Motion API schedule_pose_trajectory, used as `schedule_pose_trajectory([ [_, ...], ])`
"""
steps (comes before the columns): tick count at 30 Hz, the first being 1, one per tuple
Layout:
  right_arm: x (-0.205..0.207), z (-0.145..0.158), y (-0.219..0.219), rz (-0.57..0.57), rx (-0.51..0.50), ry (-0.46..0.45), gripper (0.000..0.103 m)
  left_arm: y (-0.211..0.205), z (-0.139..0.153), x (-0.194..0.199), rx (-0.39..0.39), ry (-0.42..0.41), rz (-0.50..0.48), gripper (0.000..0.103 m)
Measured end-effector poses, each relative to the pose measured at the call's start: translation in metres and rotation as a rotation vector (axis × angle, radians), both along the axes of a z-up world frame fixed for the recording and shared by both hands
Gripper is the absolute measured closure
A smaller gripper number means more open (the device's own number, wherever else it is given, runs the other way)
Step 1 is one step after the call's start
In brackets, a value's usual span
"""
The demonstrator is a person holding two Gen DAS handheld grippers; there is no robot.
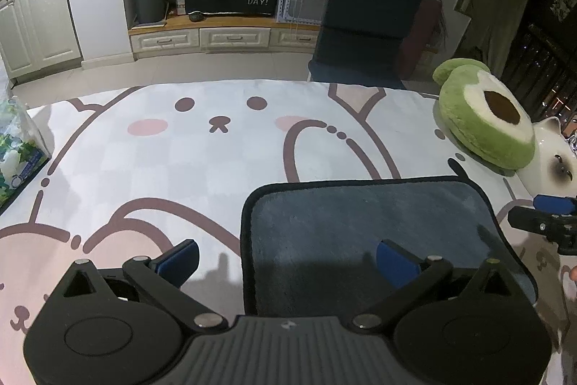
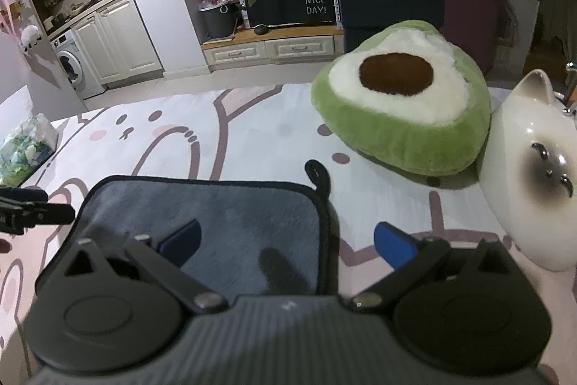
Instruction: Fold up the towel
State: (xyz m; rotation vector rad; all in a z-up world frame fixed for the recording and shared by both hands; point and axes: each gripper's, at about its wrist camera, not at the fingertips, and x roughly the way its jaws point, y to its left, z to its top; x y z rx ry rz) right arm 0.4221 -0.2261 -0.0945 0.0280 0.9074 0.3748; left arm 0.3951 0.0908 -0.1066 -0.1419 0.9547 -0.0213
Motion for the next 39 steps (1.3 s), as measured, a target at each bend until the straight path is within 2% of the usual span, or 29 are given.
schedule_pose_trajectory([
  [15, -0.040, 0.032, -0.001, 0.007, -0.023, -0.035, 0.000, -0.012, 0.027, -0.034, 0.003, -0.022, 0.004, 0.000],
  [24, -0.070, 0.051, 0.001, 0.024, -0.041, -0.061, 0.000, -0.020, 0.048, -0.065, 0.028, -0.062, 0.021, 0.000],
  [39, -0.123, 0.083, -0.001, 0.019, -0.013, -0.087, 0.000, -0.038, 0.082, -0.120, 0.057, -0.107, 0.017, 0.000],
])
